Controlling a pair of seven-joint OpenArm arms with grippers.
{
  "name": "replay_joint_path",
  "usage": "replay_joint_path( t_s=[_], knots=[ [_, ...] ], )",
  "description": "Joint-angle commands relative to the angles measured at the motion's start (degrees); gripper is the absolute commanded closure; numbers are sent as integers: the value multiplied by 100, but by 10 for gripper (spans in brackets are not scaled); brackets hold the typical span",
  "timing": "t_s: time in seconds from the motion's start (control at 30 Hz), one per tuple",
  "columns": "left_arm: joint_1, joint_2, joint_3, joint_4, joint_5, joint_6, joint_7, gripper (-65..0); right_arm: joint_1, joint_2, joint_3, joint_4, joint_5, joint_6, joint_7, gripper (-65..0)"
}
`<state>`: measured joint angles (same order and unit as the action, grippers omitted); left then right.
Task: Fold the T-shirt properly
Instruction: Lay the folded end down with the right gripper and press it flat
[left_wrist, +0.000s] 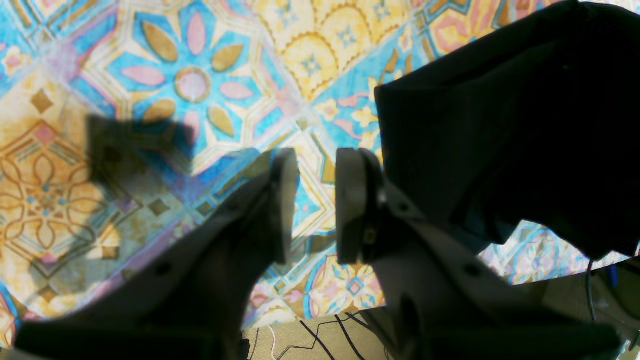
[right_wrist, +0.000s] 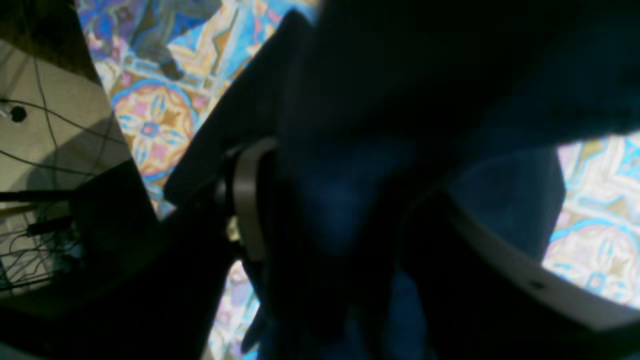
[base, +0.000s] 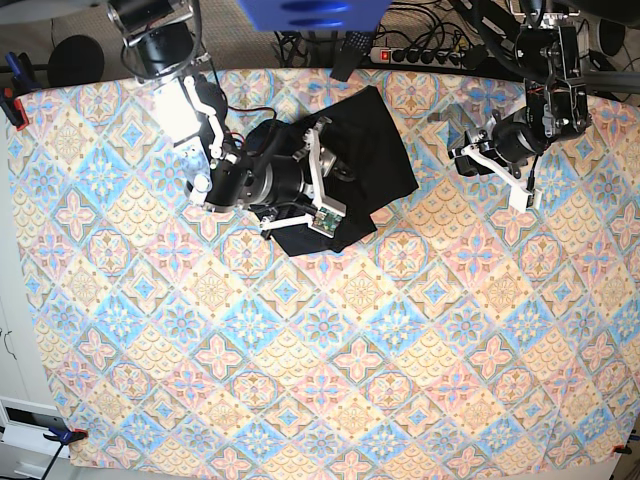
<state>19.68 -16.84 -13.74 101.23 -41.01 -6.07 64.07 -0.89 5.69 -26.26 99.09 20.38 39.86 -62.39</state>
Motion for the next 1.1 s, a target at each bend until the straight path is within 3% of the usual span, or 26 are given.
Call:
replay_joint_path(
  t_s=[0.0,0.1,0.37,0.5,0.6,0.83,1.07],
  knots=[
    [-21,-52,-20,114,-79,-22,-56,-136,67,-11,134,135,111,14,107,-295],
    [-30,-52,-20,114,-79,-22,-56,-136,58,-11,512,381,199,14,195,-295],
    [-47,-52,-20,114,-79,-22,-56,-136,31,24,1945,575,1659,14,265,-295],
    [-47,-52,-20,97,-70,-22,-56,-136,31,24,2367,610,2037,14,257,-295],
    [-56,-52,-20,97,-52,-22,-108,-136,23,24,2296,610,2063,14,230,-295],
    [-47,-52,-20,88,-44,-22,-275,-136,23,6,1417,566,2028,14,221,-295],
    [-30,-52,-11,97,-44,-22,-275,-136,58,6,160,522,1122,14,204,-300]
  ],
)
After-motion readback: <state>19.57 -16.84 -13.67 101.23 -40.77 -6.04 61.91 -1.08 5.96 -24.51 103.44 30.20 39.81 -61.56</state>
